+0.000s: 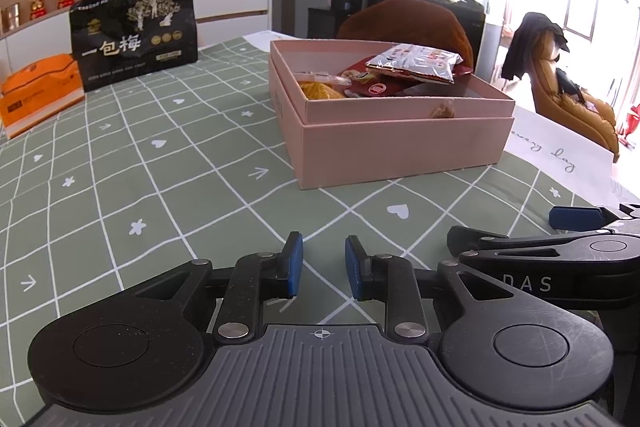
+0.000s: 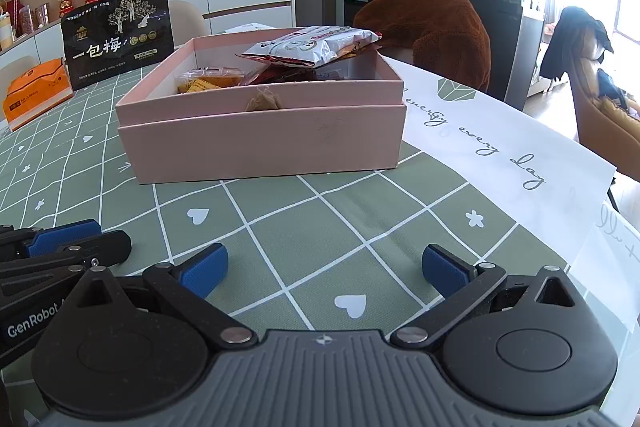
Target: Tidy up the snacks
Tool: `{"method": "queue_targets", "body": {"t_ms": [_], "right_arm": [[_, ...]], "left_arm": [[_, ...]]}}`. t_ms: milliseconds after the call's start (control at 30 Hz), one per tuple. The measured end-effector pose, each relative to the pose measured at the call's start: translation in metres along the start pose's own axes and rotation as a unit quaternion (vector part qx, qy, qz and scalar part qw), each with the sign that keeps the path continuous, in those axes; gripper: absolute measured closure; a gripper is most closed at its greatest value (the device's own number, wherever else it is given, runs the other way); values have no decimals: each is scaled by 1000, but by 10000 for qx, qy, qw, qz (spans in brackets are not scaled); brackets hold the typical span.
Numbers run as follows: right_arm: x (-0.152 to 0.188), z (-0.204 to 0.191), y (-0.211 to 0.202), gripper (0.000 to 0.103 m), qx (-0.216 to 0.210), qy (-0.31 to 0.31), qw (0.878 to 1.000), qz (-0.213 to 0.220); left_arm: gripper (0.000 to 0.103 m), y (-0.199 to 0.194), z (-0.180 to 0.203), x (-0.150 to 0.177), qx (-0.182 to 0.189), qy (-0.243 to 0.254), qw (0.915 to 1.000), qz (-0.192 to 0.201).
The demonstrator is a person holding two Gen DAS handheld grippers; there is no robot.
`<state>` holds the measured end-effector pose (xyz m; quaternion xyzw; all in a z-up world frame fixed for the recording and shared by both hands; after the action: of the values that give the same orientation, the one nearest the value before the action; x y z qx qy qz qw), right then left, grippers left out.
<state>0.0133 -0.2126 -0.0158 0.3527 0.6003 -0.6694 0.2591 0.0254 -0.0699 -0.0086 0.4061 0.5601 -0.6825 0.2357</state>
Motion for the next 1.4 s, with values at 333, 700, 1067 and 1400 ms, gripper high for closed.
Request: {"method": "queue_targets", "body": {"t_ms": [333,700,1067,1400], "right_arm": [[0,0,0,0,0,0,10000,0],[0,0,0,0,0,0,10000,0],[0,0,0,0,0,0,10000,1],[0,0,0,0,0,-1,10000,1]], "left_arm": [[75,0,2,0,-46,60,10000,-5],[75,1,2,-1,-58,60,10000,-17],[75,1,2,-1,-55,56,10000,-18],[75,1,2,-1,-54,53,10000,-20]]}}
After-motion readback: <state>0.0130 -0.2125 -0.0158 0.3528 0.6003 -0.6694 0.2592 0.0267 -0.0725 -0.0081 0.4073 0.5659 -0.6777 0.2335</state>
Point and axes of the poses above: each gripper's, at about its wrist camera, not at the fingertips, and y roughly the way its jaws point, z to its right, x to its underside, the point moved 3 cm from there along y, roughly the way its jaws point, and after that the axes turned 2 degrees about z, right-handed, at the moved point
